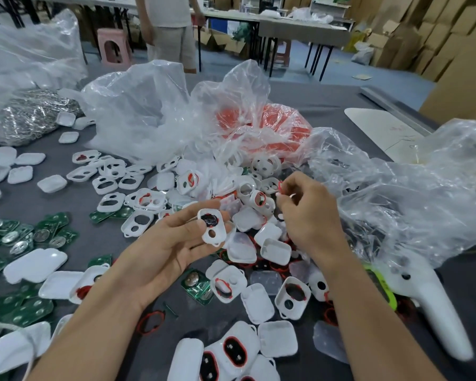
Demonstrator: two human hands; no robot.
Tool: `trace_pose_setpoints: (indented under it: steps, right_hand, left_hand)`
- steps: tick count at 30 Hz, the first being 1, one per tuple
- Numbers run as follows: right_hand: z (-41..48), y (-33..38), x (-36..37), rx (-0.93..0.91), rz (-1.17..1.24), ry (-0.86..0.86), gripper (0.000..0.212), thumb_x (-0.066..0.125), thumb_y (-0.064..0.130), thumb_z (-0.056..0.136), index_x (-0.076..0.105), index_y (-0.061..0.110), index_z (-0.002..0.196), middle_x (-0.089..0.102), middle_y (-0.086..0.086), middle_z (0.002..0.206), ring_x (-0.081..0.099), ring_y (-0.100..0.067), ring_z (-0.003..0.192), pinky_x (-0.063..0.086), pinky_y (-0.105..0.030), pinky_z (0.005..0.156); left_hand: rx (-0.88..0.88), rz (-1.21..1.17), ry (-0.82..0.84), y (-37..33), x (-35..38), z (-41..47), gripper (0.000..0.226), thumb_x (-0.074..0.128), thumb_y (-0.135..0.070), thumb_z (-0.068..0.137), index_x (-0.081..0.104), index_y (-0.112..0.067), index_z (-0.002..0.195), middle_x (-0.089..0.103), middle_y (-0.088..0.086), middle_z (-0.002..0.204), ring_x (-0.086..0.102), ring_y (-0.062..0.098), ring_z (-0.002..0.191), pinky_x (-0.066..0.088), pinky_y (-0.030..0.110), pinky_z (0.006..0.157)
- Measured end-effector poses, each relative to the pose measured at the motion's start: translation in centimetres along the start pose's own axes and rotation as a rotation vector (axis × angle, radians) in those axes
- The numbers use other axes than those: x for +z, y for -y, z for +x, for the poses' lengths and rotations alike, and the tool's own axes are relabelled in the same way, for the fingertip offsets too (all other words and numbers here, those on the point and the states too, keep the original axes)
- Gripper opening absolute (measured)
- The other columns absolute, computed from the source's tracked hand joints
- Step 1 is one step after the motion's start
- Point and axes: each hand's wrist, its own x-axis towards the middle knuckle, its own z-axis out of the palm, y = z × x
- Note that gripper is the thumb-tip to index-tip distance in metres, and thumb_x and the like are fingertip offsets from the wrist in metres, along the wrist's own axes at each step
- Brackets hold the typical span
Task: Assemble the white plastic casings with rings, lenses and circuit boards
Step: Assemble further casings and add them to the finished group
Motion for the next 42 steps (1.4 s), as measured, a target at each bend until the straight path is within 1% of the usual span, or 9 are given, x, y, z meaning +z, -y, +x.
trace_pose_setpoints:
  steps: [5, 12, 14, 17, 21, 30, 35, 39, 42]
  right_hand:
    - [-1.3, -0.1, -0.2, 0.132, 0.207, 0.122, 0.020, 0.071, 0.008, 0.080, 0.066, 0.024, 0.070, 0.070, 0.003, 0.065, 0.067, -0.016, 0.059, 0.062, -0.043, 0.063]
    - [-1.1, -1.2, -0.5, 0.124, 0.052, 0.008, 0.021, 0.082, 0.014, 0.077, 0.077, 0.034, 0.073, 0.072, 0.016, 0.068, 0.067, 0.002, 0.065, 0.054, -0.014, 0.063]
    - [-1.1, -1.2, -0.4, 0.117, -0.005, -0.052, 0.015, 0.082, 0.021, 0.082, 0.080, 0.033, 0.091, 0.077, 0.015, 0.088, 0.068, 0.002, 0.077, 0.057, -0.018, 0.076]
    - [-0.8, -1.0, -0.3, 0.103, -0.098, 0.029, 0.026, 0.076, 0.018, 0.089, 0.079, 0.034, 0.109, 0.064, 0.009, 0.138, 0.059, -0.015, 0.125, 0.050, -0.036, 0.107]
    - [-0.9, -0.9, 0.0, 0.082, -0.265, 0.092, 0.022, 0.076, 0.021, 0.088, 0.080, 0.038, 0.099, 0.069, -0.001, 0.117, 0.064, -0.023, 0.105, 0.054, -0.038, 0.095]
    - [-0.9, -0.7, 0.2, 0.114, -0.348, 0.114, 0.009, 0.081, 0.029, 0.082, 0.077, 0.037, 0.083, 0.069, 0.000, 0.111, 0.059, -0.025, 0.108, 0.050, -0.038, 0.096]
    - [-1.7, 0.6, -0.4, 0.138, 0.269, 0.024, 0.021, 0.079, 0.014, 0.084, 0.070, 0.026, 0.070, 0.071, 0.010, 0.068, 0.060, -0.004, 0.058, 0.051, -0.018, 0.057]
    - [-2.9, 2.8, -0.4, 0.366, 0.927, 0.285, 0.029, 0.072, -0.002, 0.085, 0.071, 0.022, 0.069, 0.069, -0.012, 0.068, 0.052, -0.015, 0.051, 0.045, -0.022, 0.050]
    - [-3.4, 3.5, 0.1, 0.527, 1.293, 0.412, 0.012, 0.073, 0.003, 0.072, 0.072, 0.015, 0.071, 0.069, -0.014, 0.070, 0.060, -0.017, 0.053, 0.049, -0.021, 0.048]
  left_hand:
    - [-0.011, 0.000, -0.019, 0.1, 0.3, 0.1, 0.039, 0.061, -0.005, 0.082, 0.073, -0.007, 0.119, 0.071, 0.019, 0.125, 0.073, 0.029, 0.108, 0.063, 0.033, 0.076]
    - [-0.021, 0.024, -0.019, 0.1, 0.3, 0.4, 0.036, 0.061, -0.005, 0.082, 0.077, -0.009, 0.114, 0.071, 0.018, 0.125, 0.072, 0.029, 0.111, 0.063, 0.032, 0.077]
    - [-0.016, 0.032, -0.018, 0.0, 0.2, 0.4, 0.035, 0.061, -0.006, 0.082, 0.077, -0.010, 0.113, 0.071, 0.017, 0.126, 0.072, 0.028, 0.111, 0.062, 0.032, 0.076]
    - [-0.012, 0.038, -0.020, -0.1, 0.0, 0.5, 0.034, 0.059, -0.006, 0.083, 0.079, -0.011, 0.110, 0.072, 0.017, 0.125, 0.072, 0.028, 0.112, 0.062, 0.032, 0.077]
    - [-0.017, 0.040, -0.018, -0.3, 0.0, 0.5, 0.034, 0.059, -0.006, 0.083, 0.078, -0.010, 0.111, 0.071, 0.017, 0.126, 0.071, 0.028, 0.113, 0.062, 0.032, 0.078]
    - [-0.014, 0.049, -0.013, -0.2, 0.0, 0.6, 0.035, 0.059, -0.005, 0.084, 0.078, -0.012, 0.113, 0.071, 0.016, 0.126, 0.072, 0.028, 0.113, 0.062, 0.031, 0.077]
    - [-0.015, 0.041, -0.010, -0.2, 0.0, 0.5, 0.035, 0.060, -0.004, 0.084, 0.078, -0.012, 0.113, 0.071, 0.016, 0.126, 0.072, 0.027, 0.112, 0.062, 0.031, 0.077]
    - [-0.013, 0.043, -0.013, 0.0, 0.1, 0.6, 0.037, 0.062, -0.004, 0.081, 0.078, -0.011, 0.114, 0.072, 0.017, 0.125, 0.072, 0.030, 0.110, 0.062, 0.032, 0.077]
    - [-0.019, 0.033, -0.014, 0.1, 0.1, 0.7, 0.037, 0.063, -0.004, 0.080, 0.078, -0.011, 0.114, 0.071, 0.018, 0.125, 0.072, 0.030, 0.111, 0.062, 0.033, 0.077]
